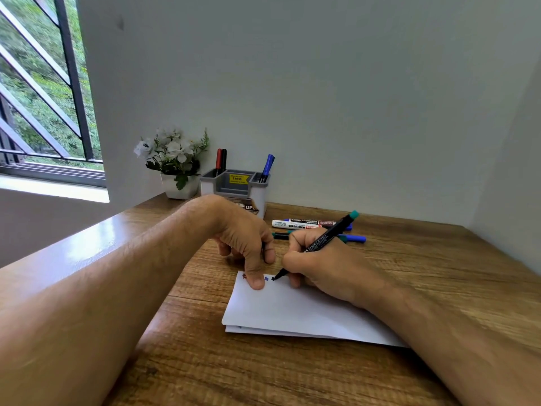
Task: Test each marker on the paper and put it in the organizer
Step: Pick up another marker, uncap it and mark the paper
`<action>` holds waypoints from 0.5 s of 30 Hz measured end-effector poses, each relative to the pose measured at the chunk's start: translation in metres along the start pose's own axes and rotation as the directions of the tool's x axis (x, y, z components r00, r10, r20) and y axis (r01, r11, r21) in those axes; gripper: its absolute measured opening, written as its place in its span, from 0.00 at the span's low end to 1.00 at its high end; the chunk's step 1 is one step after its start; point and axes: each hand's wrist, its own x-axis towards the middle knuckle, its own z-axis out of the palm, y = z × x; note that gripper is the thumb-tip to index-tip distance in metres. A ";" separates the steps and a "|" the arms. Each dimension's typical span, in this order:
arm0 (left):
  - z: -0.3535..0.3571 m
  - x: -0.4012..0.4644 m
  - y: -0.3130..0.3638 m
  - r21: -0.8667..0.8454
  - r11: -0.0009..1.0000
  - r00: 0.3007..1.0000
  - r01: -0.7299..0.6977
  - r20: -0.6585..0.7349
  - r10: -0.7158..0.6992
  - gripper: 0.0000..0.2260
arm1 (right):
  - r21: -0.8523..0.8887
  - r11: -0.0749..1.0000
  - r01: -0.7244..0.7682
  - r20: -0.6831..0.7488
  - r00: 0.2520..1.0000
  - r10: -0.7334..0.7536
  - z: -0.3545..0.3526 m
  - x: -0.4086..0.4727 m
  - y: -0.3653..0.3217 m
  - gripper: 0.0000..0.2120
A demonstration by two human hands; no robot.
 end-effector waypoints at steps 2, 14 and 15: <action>0.000 0.000 0.000 -0.002 1.000 1.000 0.002 -0.001 -0.002 0.17 | 0.047 0.999 -0.011 0.011 1.000 0.010 0.000 0.000 0.000 0.07; 0.000 -0.002 0.000 -0.147 0.975 0.950 -0.169 -0.287 0.122 0.03 | 0.307 0.949 0.068 -0.006 0.998 -0.069 -0.010 0.000 0.002 0.07; -0.001 -0.002 0.000 -0.186 0.963 0.936 -0.197 -0.327 0.128 0.06 | 0.327 0.942 0.079 -0.018 0.997 -0.078 -0.011 0.000 0.002 0.05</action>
